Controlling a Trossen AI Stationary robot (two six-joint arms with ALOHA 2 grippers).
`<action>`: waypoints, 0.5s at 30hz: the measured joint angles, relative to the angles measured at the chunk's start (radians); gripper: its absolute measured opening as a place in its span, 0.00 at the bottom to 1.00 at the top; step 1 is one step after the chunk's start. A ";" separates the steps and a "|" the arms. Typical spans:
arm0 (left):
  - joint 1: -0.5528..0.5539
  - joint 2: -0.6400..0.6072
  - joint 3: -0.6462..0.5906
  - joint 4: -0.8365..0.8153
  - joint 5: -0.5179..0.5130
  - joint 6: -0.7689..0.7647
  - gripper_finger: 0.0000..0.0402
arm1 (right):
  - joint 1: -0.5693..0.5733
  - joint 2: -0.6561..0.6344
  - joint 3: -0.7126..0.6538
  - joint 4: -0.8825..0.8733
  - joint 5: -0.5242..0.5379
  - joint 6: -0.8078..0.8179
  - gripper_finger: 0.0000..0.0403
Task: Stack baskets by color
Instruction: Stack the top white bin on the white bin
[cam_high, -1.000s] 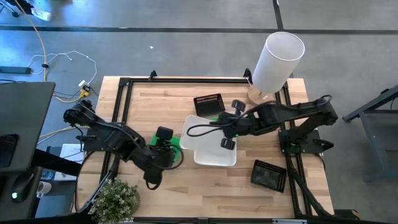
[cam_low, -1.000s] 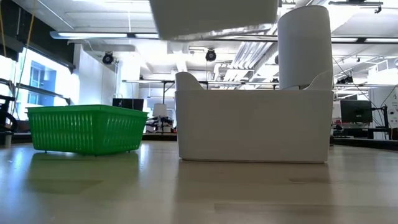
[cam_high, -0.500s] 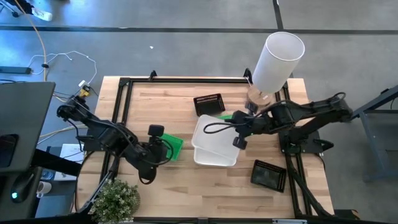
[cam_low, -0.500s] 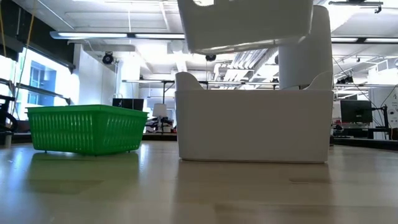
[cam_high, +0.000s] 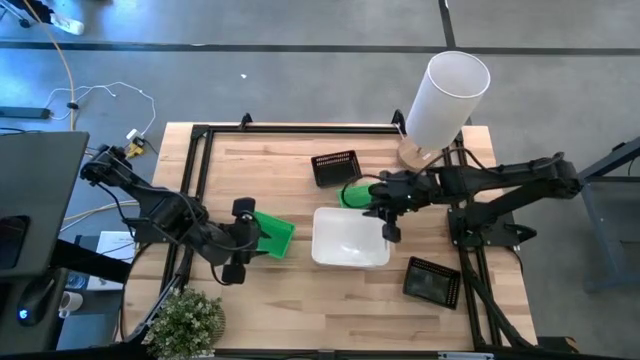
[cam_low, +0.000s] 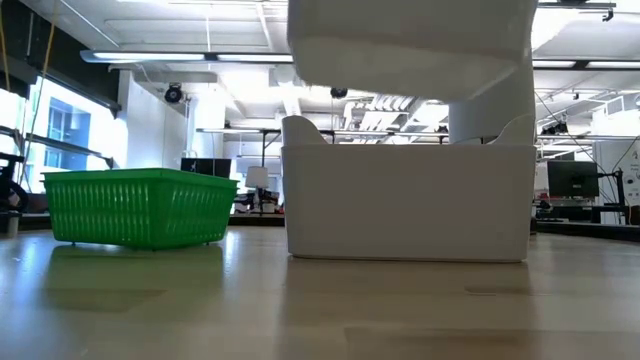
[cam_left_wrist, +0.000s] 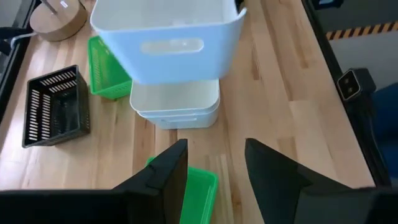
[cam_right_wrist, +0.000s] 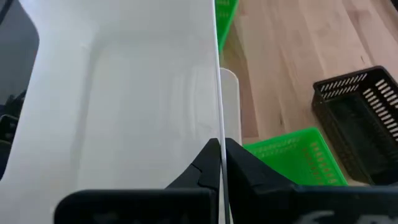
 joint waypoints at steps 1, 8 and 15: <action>0.000 -0.007 -0.011 0.011 0.000 0.000 0.37 | -0.012 0.000 -0.015 0.015 -0.010 -0.006 0.00; 0.000 -0.014 -0.016 0.024 0.000 0.006 0.37 | -0.078 0.001 -0.090 0.102 -0.065 -0.009 0.00; 0.000 -0.014 -0.016 0.041 0.000 0.008 0.37 | -0.110 0.001 -0.127 0.119 -0.089 -0.012 0.00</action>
